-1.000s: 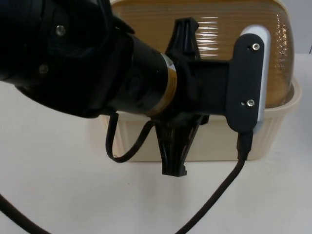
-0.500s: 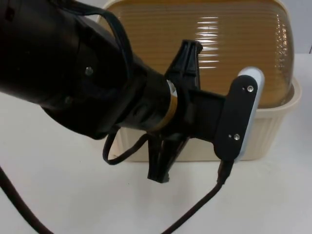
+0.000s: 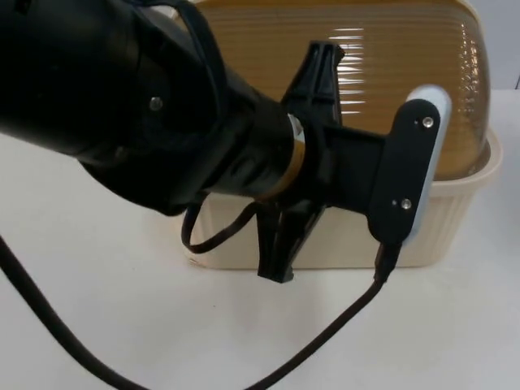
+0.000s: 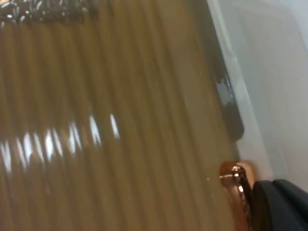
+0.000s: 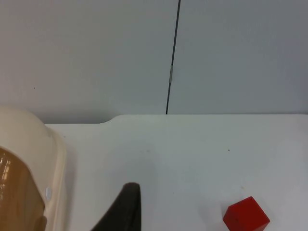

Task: Open the box lid with the left hand, place the block into the box with the right hand, then close the box lid with the left hand.

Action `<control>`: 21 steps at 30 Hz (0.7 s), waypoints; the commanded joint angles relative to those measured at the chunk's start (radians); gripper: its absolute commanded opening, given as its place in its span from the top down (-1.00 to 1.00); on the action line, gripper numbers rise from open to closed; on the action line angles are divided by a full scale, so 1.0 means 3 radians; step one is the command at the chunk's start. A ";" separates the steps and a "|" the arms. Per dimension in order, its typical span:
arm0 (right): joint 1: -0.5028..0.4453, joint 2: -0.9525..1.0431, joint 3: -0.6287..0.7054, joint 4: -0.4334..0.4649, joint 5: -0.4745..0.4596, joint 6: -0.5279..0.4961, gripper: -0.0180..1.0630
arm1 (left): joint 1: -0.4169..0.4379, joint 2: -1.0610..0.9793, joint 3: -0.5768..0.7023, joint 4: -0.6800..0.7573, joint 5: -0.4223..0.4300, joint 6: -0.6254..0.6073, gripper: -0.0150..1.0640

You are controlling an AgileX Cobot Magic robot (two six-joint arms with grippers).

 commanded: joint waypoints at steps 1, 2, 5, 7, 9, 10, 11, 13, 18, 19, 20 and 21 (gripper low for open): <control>-0.0016 -0.0016 -0.0026 -0.0023 -0.0025 -0.0012 -0.98 | 0.0009 0.0037 -0.0015 0.0026 0.0019 -0.0054 0.98; -0.0016 -0.0016 -0.0026 -0.0023 -0.0025 -0.0012 -0.98 | 0.0009 0.0060 -0.0015 0.0026 0.0012 -0.0054 0.98; -0.0016 -0.0016 -0.0026 -0.0023 -0.0025 -0.0012 -0.98 | 0.0009 0.0098 -0.0015 0.0026 -0.0015 -0.0054 0.98; -0.0016 -0.0016 -0.0026 -0.0023 -0.0025 -0.0012 -0.98 | 0.0009 0.0098 -0.0015 0.0026 0.0001 -0.0054 0.98; -0.0016 -0.0016 -0.0026 -0.0023 -0.0025 -0.0012 -0.98 | 0.0016 0.0098 -0.0015 0.0033 0.0020 -0.0054 0.98; -0.0016 -0.0016 -0.0026 -0.0023 -0.0025 -0.0012 -0.98 | 0.0016 0.0098 -0.0015 0.0064 0.0020 -0.0054 0.98; -0.0016 -0.0016 -0.0026 -0.0023 -0.0025 -0.0012 -0.98 | 0.0016 0.0098 -0.0015 0.0064 0.0020 -0.0054 0.98; -0.0016 -0.0016 -0.0026 -0.0023 -0.0025 -0.0012 -0.98 | 0.0016 0.0098 -0.0015 0.0089 0.0020 -0.0054 0.98; -0.0016 -0.0016 -0.0026 -0.0023 -0.0025 -0.0012 -0.98 | 0.0050 0.0119 -0.0044 0.0090 0.0020 -0.0063 0.98; -0.0016 -0.0016 -0.0026 -0.0023 -0.0025 -0.0012 -0.98 | 0.0050 0.0119 -0.0056 0.0090 0.0072 -0.0085 0.98; -0.0016 -0.0016 -0.0026 -0.0023 -0.0025 -0.0012 -0.98 | 0.0050 0.0119 -0.0074 0.0090 0.0090 -0.0085 0.98; -0.0016 -0.0016 -0.0026 -0.0023 -0.0025 -0.0012 -0.98 | 0.0050 0.0119 -0.0074 0.0090 0.0090 -0.0085 0.98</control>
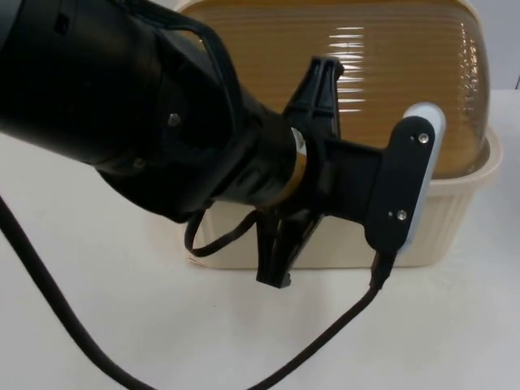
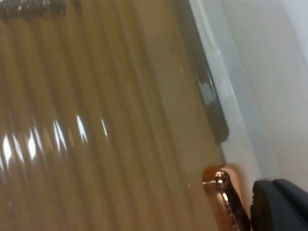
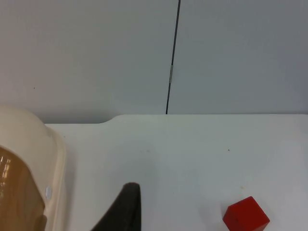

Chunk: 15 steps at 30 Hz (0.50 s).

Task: Open the box lid with the left hand, place the block into the box with the right hand, then close the box lid with the left hand.

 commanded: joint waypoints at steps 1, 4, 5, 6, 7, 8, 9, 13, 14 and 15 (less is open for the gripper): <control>-0.0016 -0.0016 -0.0026 -0.0023 -0.0025 -0.0012 -0.98 | 0.0012 -0.0003 -0.0054 0.0014 0.0083 -0.0048 0.98; -0.0016 -0.0016 -0.0026 -0.0023 -0.0025 -0.0012 -0.98 | 0.0012 -0.0003 -0.0081 0.0035 0.0083 -0.0048 0.98; -0.0016 -0.0016 -0.0026 -0.0023 -0.0025 -0.0012 -0.98 | 0.0012 -0.0003 -0.0081 0.0035 0.0083 -0.0048 0.98; -0.0016 -0.0016 -0.0026 -0.0023 -0.0025 -0.0012 -0.98 | 0.0012 -0.0003 -0.0081 0.0035 0.0083 -0.0048 0.98; -0.0016 -0.0016 -0.0026 -0.0023 -0.0025 -0.0012 -0.98 | 0.0012 -0.0003 -0.0081 0.0035 0.0083 -0.0048 0.98; -0.0016 -0.0016 -0.0026 -0.0023 -0.0025 -0.0012 -0.98 | 0.0012 -0.0003 -0.0081 0.0035 0.0098 -0.0048 0.98; -0.0016 -0.0016 -0.0026 -0.0023 -0.0025 -0.0012 -0.98 | 0.0012 -0.0003 -0.0081 0.0035 0.0098 -0.0048 0.98; -0.0016 -0.0016 -0.0026 -0.0023 -0.0025 -0.0012 -0.98 | 0.0012 -0.0003 -0.0081 0.0035 0.0184 -0.0048 0.98; -0.0016 -0.0016 -0.0026 -0.0023 -0.0025 -0.0012 -0.98 | 0.0012 -0.0003 -0.0081 0.0035 0.0209 -0.0048 0.98; -0.0016 -0.0016 -0.0026 -0.0023 -0.0025 -0.0012 -0.98 | 0.0012 -0.0003 -0.0081 0.0035 0.0209 -0.0048 0.98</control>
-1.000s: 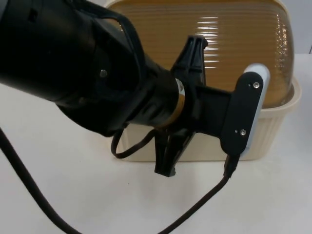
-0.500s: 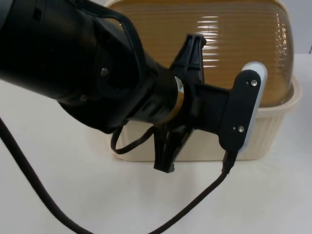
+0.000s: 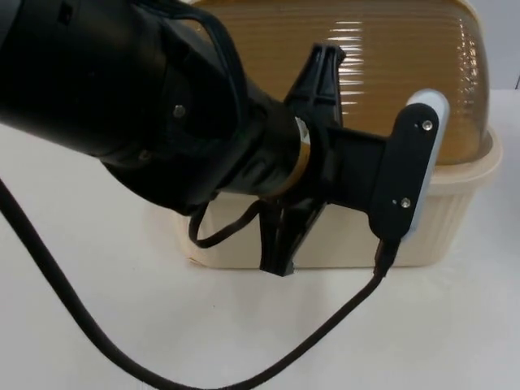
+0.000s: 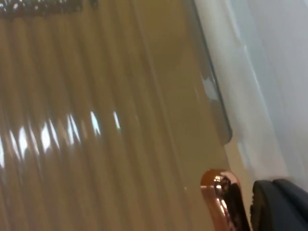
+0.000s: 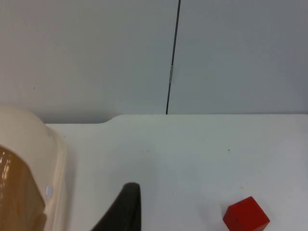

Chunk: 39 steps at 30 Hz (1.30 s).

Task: Open the box lid with the left hand, place the block into the box with the right hand, then close the box lid with the left hand.

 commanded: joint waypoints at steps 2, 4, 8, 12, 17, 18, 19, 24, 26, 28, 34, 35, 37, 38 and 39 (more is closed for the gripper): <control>-0.0016 -0.0016 -0.0026 -0.0023 -0.0025 -0.0012 -0.98 | 0.0051 -0.0003 -0.0066 0.0017 0.0133 -0.0047 0.98; -0.0016 -0.0016 -0.0026 -0.0023 -0.0025 -0.0012 -0.98 | 0.0160 -0.0003 -0.0126 0.0017 0.0141 -0.0057 0.98; -0.0016 -0.0016 -0.0026 -0.0023 -0.0016 -0.0012 -0.98 | 0.0298 -0.0003 -0.0228 0.0017 0.0141 -0.0057 0.98; -0.0016 -0.0016 -0.0026 -0.0023 -0.0011 -0.0012 -0.98 | 0.0400 -0.0003 -0.0371 0.0017 0.0148 -0.0057 0.98; -0.0016 -0.0016 -0.0026 -0.0023 -0.0011 -0.0012 -0.98 | 0.0472 -0.0003 -0.0608 0.0017 0.0171 -0.0057 0.98; -0.0016 -0.0016 -0.0026 -0.0023 -0.0011 -0.0012 -0.98 | 0.0472 -0.0003 -0.0626 0.0017 0.0171 -0.0057 0.98; -0.0016 -0.0016 -0.0026 -0.0023 -0.0011 -0.0012 -0.98 | 0.0489 -0.0003 -0.0672 0.0017 0.0180 -0.0057 0.98; -0.0016 -0.0016 -0.0026 -0.0023 -0.0011 -0.0012 -0.98 | 0.0514 -0.0003 -0.0750 0.0017 0.0168 -0.0062 0.98; -0.0016 -0.0016 -0.0026 -0.0023 -0.0011 -0.0012 -0.98 | 0.0514 -0.0003 -0.0750 0.0017 0.0168 -0.0062 0.98; -0.0016 -0.0016 -0.0026 -0.0023 -0.0011 -0.0012 -0.98 | 0.0514 -0.0003 -0.0750 0.0017 0.0168 -0.0062 0.98; -0.0016 -0.0016 -0.0026 -0.0023 -0.0011 -0.0012 -0.98 | 0.0451 -0.0035 -0.0750 -0.0293 0.0262 -0.0062 0.98; -0.0016 -0.0016 -0.0026 -0.0023 -0.0011 -0.0012 -0.98 | 0.0451 -0.0035 -0.0750 -0.0293 0.0262 -0.0062 0.98; -0.0016 -0.0016 -0.0026 -0.0023 -0.0011 -0.0012 -0.98 | 0.0362 -0.0103 -0.0750 -0.0535 0.0402 -0.0062 0.98; -0.0016 -0.0016 -0.0026 -0.0023 -0.0011 -0.0012 -0.98 | 0.0310 -0.0137 -0.0744 -0.0660 0.0456 -0.0062 0.98; -0.0016 -0.0016 -0.0026 -0.0023 -0.0011 -0.0012 -0.98 | 0.0310 -0.0137 -0.0744 -0.0660 0.0456 -0.0062 0.98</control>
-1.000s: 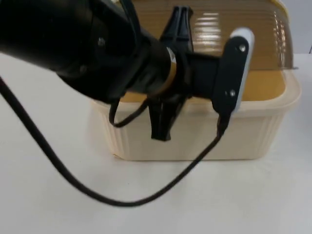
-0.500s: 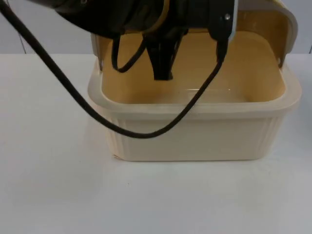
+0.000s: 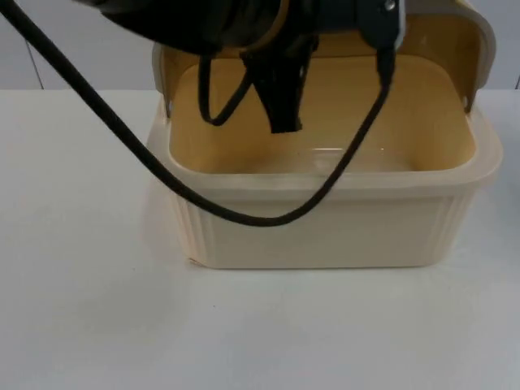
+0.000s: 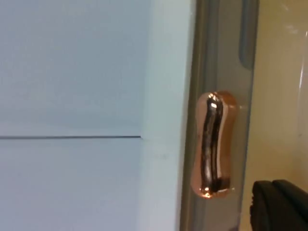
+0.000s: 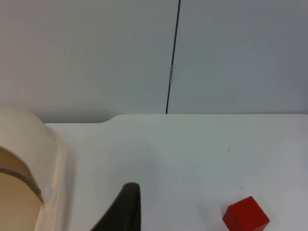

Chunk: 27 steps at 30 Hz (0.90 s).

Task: Open the box lid with the left hand, place the block into the box with the right hand, then close the box lid with the left hand.

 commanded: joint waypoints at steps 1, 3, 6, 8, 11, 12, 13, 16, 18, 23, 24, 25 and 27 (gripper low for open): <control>-0.0016 -0.0016 -0.0026 -0.0023 -0.0011 -0.0006 -0.98 | -0.0073 -0.0093 0.0000 -0.0253 0.0118 -0.0030 0.98; -0.0016 -0.0016 -0.0026 -0.0023 -0.0012 0.0028 -0.98 | -0.0204 -0.0204 0.0063 -0.0484 0.0285 -0.0030 0.98; -0.0016 -0.0016 -0.0026 -0.0009 -0.0012 0.0029 -0.98 | -0.0372 -0.0358 0.0078 -0.0957 0.0649 -0.0030 0.98; -0.0016 -0.0016 -0.0026 -0.0009 -0.0012 0.0029 -0.98 | -0.0420 -0.0432 0.0078 -0.1190 0.0744 -0.0030 0.98; -0.0016 -0.0016 -0.0026 -0.0003 -0.0012 0.0029 -0.98 | -0.0453 -0.0701 0.0078 -0.1993 0.0673 0.0086 0.98; -0.0016 -0.0016 -0.0026 -0.0003 -0.0012 0.0029 -0.98 | -0.0453 -0.0701 0.0078 -0.1993 0.0673 0.0086 0.98; -0.0016 -0.0016 -0.0026 0.0004 -0.0012 0.0029 -0.98 | -0.0453 -0.0802 0.0078 -0.2235 0.0598 0.0206 0.98; -0.0016 -0.0016 -0.0026 0.0004 -0.0012 0.0029 -0.98 | -0.0343 -0.1071 0.0078 -0.2540 0.0390 0.0350 0.98; -0.0016 -0.0016 -0.0026 0.0004 -0.0012 0.0029 -0.98 | -0.0271 -0.1159 0.0078 -0.2599 0.0290 0.0350 0.98; -0.0016 -0.0076 -0.0026 0.0004 -0.0012 0.0029 -0.98 | 0.0373 -0.1510 0.0078 -0.2986 -0.0346 0.0337 0.98; -0.0016 -0.0094 -0.0026 0.0004 -0.0012 0.0029 -0.98 | 0.0552 -0.1570 0.0078 -0.3085 -0.0485 0.0290 0.98; -0.0016 -0.0094 -0.0026 0.0004 -0.0012 0.0029 -0.98 | 0.0741 -0.1631 0.0078 -0.3164 -0.0608 0.0211 0.98; -0.0016 -0.0094 -0.0026 0.0004 -0.0012 0.0029 -0.98 | 0.0903 -0.1676 0.0078 -0.3216 -0.0706 0.0131 0.98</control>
